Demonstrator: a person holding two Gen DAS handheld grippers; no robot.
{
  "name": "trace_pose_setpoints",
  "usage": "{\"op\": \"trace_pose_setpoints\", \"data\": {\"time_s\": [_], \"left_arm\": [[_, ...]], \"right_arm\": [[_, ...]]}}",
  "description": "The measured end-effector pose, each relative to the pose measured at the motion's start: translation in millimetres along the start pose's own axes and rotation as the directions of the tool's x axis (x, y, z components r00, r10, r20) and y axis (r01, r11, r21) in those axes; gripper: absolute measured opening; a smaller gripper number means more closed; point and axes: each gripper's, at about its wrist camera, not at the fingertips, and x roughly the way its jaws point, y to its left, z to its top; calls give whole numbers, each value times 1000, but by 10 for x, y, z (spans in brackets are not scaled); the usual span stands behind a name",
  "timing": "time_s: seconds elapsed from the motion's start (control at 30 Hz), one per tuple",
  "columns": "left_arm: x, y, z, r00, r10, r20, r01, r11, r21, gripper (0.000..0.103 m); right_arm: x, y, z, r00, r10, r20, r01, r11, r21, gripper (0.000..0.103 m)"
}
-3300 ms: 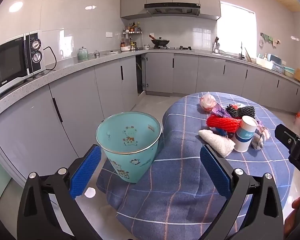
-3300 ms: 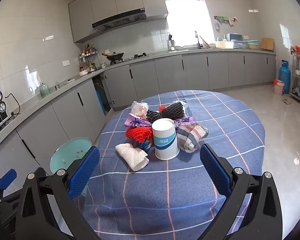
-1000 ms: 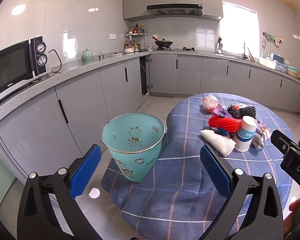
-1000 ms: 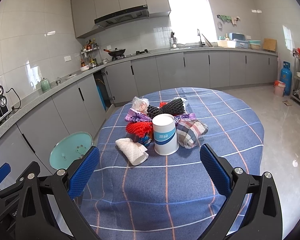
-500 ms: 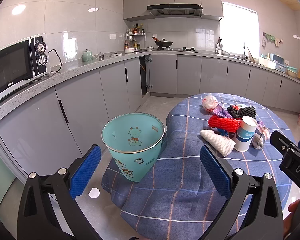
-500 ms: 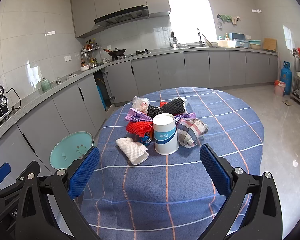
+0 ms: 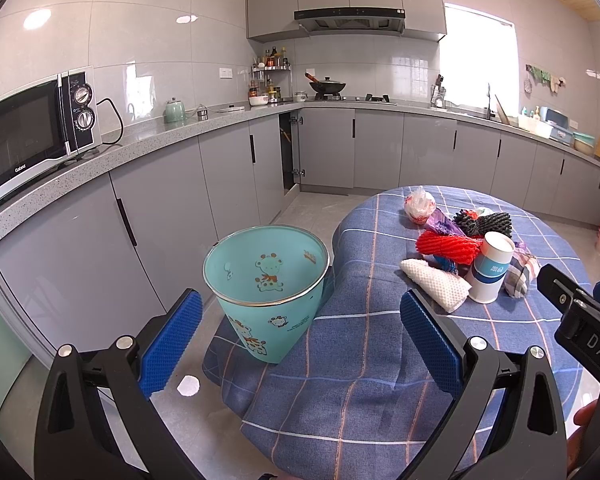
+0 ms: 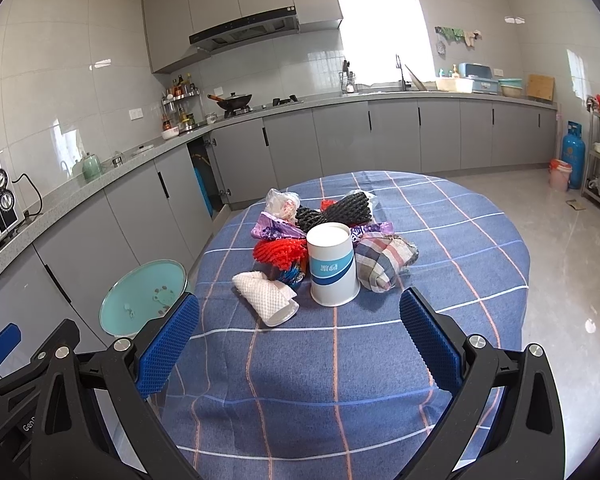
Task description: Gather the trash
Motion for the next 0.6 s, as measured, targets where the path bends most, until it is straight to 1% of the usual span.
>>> {"op": "trace_pose_setpoints", "data": {"time_s": [0.4,0.6], "left_arm": [[-5,-37,-23,1000,-2,-3,2,1000,8,97],[108,-35,-54,1000,3,-30,-3,1000,6,97]], "right_arm": [[-3,-30,15,1000,0,-3,0,1000,7,99],[90,-59,27,1000,-3,-16,3,1000,1,99]]}}
